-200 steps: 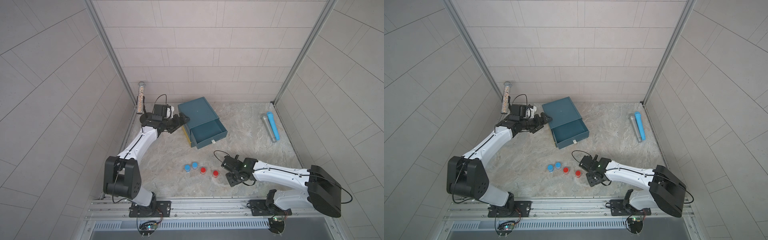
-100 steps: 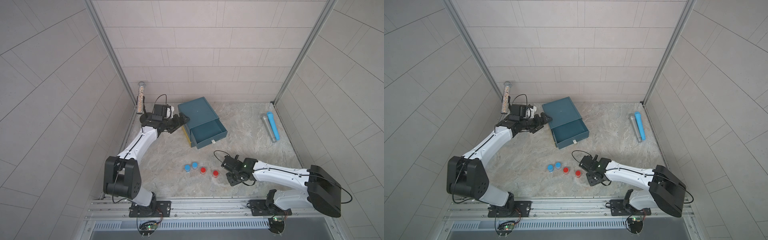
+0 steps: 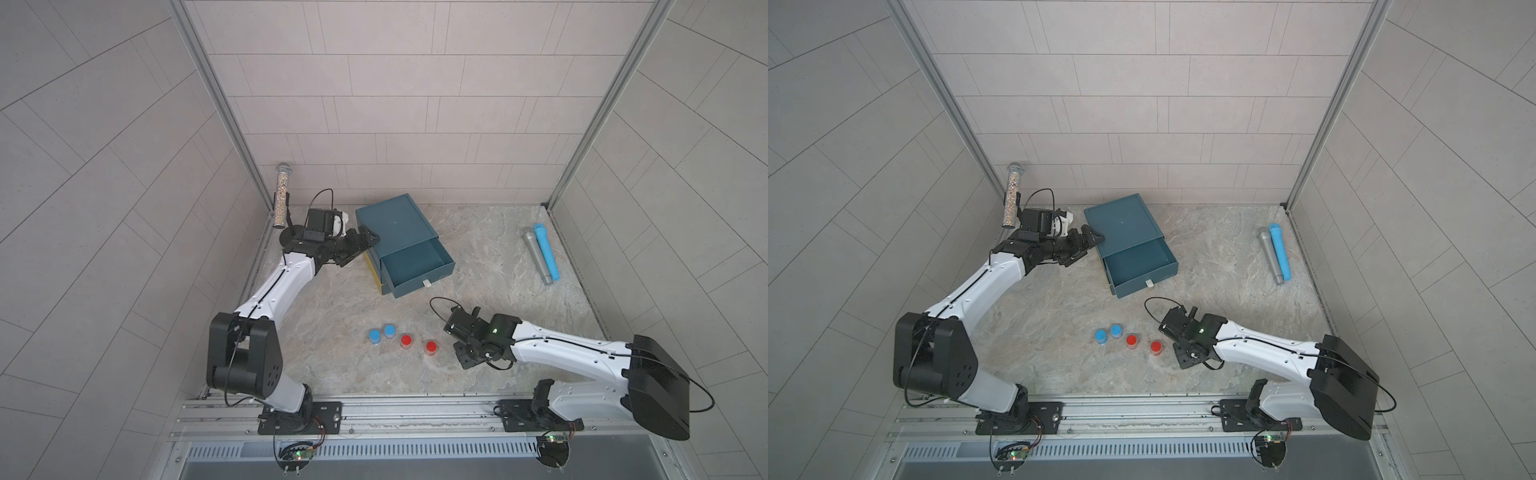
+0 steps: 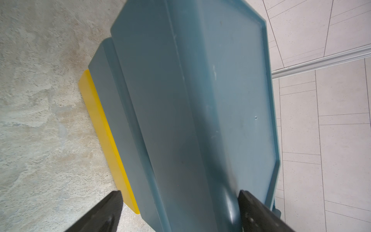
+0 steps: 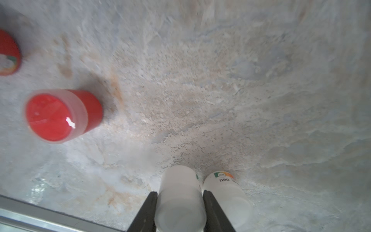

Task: Put the paint cans in the drawer according to color
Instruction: Pick up the paint can at the center of the board, then place the paint can in the drawer.

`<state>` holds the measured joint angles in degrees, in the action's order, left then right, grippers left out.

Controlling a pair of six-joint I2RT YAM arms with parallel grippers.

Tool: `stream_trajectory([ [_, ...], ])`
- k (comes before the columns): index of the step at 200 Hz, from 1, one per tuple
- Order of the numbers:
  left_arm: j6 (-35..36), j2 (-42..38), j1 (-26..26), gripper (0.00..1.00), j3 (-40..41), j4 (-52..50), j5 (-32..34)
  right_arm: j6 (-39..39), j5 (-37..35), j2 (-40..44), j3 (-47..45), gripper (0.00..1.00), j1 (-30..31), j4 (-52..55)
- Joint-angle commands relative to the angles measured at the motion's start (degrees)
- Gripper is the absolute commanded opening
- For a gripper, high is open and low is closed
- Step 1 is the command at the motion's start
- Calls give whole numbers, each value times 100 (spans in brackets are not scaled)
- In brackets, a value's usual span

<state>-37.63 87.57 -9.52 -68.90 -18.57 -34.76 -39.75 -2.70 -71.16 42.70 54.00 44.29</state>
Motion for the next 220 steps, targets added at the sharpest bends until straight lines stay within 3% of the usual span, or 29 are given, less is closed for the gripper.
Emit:
stream_trajectory([
  [1, 133, 67, -16, 96, -47, -420, 176, -25, -321, 243, 440, 4, 10, 508],
  [29, 133, 56, -17, 96, -54, -428, 174, 139, -442, 397, 1011, 2, -100, 849],
  [66, 133, 66, -16, 96, -67, -437, 165, 803, -241, 170, 2322, 0, -711, 1426],
  [103, 133, 49, -11, 96, -69, -446, 159, 1593, -212, -710, 4310, 0, -1286, 2117],
  [152, 133, 54, -11, 96, -72, -455, 149, 2222, -196, -2181, 6796, 0, -1445, 2986],
  [220, 111, 37, -2, 96, -83, -437, 108, 2532, -154, -3449, 7679, 0, -1449, 3200],
])
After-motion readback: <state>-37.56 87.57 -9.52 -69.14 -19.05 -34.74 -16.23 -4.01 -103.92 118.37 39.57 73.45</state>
